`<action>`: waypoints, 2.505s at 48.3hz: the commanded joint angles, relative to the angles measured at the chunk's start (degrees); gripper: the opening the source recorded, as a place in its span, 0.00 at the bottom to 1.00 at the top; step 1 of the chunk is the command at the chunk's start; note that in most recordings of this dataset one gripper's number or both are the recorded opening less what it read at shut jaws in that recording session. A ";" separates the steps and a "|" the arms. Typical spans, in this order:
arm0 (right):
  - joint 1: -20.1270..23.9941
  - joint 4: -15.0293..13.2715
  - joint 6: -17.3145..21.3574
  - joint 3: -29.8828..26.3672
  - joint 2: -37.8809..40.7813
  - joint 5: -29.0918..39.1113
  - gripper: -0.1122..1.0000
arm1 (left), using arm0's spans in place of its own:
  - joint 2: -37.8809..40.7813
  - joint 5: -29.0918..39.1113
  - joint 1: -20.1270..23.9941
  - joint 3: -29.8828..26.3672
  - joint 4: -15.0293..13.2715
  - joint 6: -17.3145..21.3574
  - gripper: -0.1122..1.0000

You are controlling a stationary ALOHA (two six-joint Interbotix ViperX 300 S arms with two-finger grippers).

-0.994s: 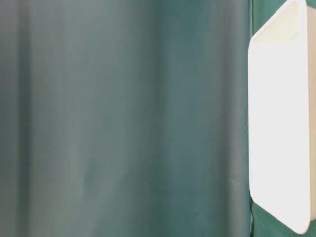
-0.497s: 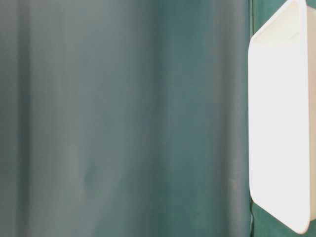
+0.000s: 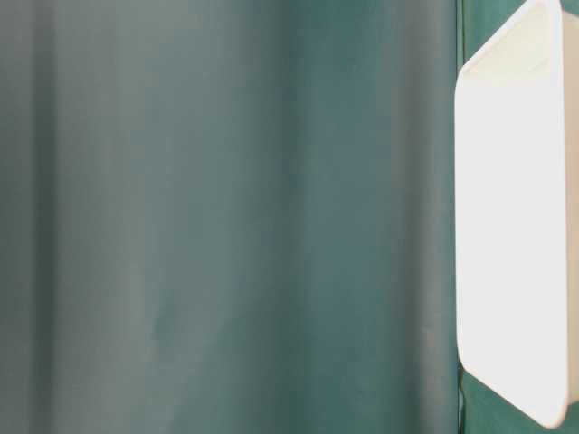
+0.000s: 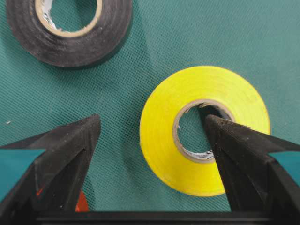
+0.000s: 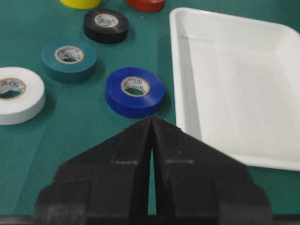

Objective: Put the tape into the white case with the left arm.
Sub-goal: 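Lower the left gripper into the yellow roll's hole and close, then lift the yellow roll and carry it into the white tray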

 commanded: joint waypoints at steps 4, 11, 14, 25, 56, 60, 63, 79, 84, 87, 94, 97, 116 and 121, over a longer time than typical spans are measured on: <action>-0.09 -0.09 0.09 -0.62 0.44 -0.26 0.02 | 1.67 -1.32 -0.35 -0.79 -0.09 0.00 0.98; -0.09 -0.09 0.09 -0.70 0.35 -0.26 0.02 | 2.55 -2.99 -0.35 -1.05 0.00 0.09 0.97; -0.09 -0.09 0.09 -0.62 0.35 -0.35 0.02 | 2.37 -3.34 -0.44 -1.05 -0.09 0.18 0.95; -0.09 -0.09 0.09 -0.62 0.35 -0.35 0.02 | 2.20 -3.34 -1.14 -0.44 0.00 0.00 0.56; -0.09 -0.09 0.09 -0.53 0.35 -0.26 0.02 | -4.22 -1.49 -2.64 -3.16 -0.09 -0.44 0.33; -0.09 -0.09 0.09 -0.53 0.26 -0.26 0.02 | -6.50 1.05 -2.90 -4.48 -0.18 -0.44 0.33; -0.09 -0.09 0.09 -0.44 0.26 -0.26 0.02 | -7.73 3.16 -2.99 -5.36 -0.18 -0.44 0.33; -0.09 -0.09 0.09 -0.35 0.35 -0.35 0.02 | -9.05 7.29 -0.09 -6.68 0.00 0.09 0.33; -0.09 -0.09 0.09 -0.26 0.35 -0.35 0.02 | -8.96 7.29 3.16 -6.59 0.09 0.26 0.33; -0.09 -0.09 0.09 -0.18 0.35 -0.35 0.02 | -8.96 7.29 5.89 -6.68 0.09 0.35 0.33; -0.09 -0.09 0.09 0.00 0.35 -0.35 0.02 | -8.96 7.29 11.51 -6.94 0.09 0.44 0.33; -0.09 -0.09 0.09 0.09 0.26 -0.35 0.02 | -8.88 7.29 13.97 -7.12 0.18 0.44 0.33; -0.09 -0.09 0.09 0.09 0.26 -0.35 0.02 | -8.44 7.21 29.00 -9.49 0.18 3.08 0.33; -0.09 -0.09 0.09 0.09 0.26 -0.35 0.02 | -7.38 6.59 32.78 -10.46 0.26 5.80 0.33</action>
